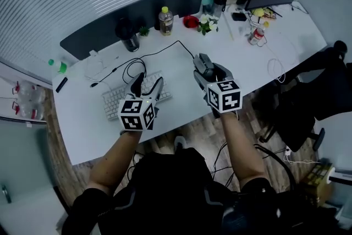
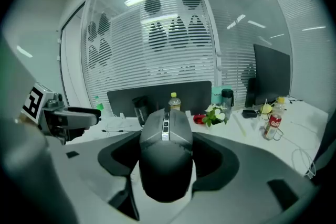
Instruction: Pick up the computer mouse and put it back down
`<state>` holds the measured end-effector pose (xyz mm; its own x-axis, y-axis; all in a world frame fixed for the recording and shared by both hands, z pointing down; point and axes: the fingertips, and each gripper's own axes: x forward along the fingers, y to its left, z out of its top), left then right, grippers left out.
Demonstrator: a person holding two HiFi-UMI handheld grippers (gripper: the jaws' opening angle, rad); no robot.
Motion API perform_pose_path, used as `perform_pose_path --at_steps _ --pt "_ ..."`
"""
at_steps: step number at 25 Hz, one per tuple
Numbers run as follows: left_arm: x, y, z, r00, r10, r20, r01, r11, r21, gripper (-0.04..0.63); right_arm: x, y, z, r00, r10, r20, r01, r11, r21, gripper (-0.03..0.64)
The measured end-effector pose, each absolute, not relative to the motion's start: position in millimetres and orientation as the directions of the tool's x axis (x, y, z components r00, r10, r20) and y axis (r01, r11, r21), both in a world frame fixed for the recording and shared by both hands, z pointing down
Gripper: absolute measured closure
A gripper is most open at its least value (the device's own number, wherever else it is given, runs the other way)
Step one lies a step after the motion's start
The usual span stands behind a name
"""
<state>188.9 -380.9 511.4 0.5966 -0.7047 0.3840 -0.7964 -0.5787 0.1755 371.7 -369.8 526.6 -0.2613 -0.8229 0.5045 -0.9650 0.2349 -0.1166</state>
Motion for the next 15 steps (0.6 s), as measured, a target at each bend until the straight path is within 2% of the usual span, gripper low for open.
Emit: perform_pose_path --at_steps 15 --pt "208.5 -386.7 629.3 0.537 -0.633 0.558 -0.829 -0.517 0.212 0.291 398.3 -381.2 679.6 -0.254 -0.659 0.708 -0.966 0.199 -0.162 0.327"
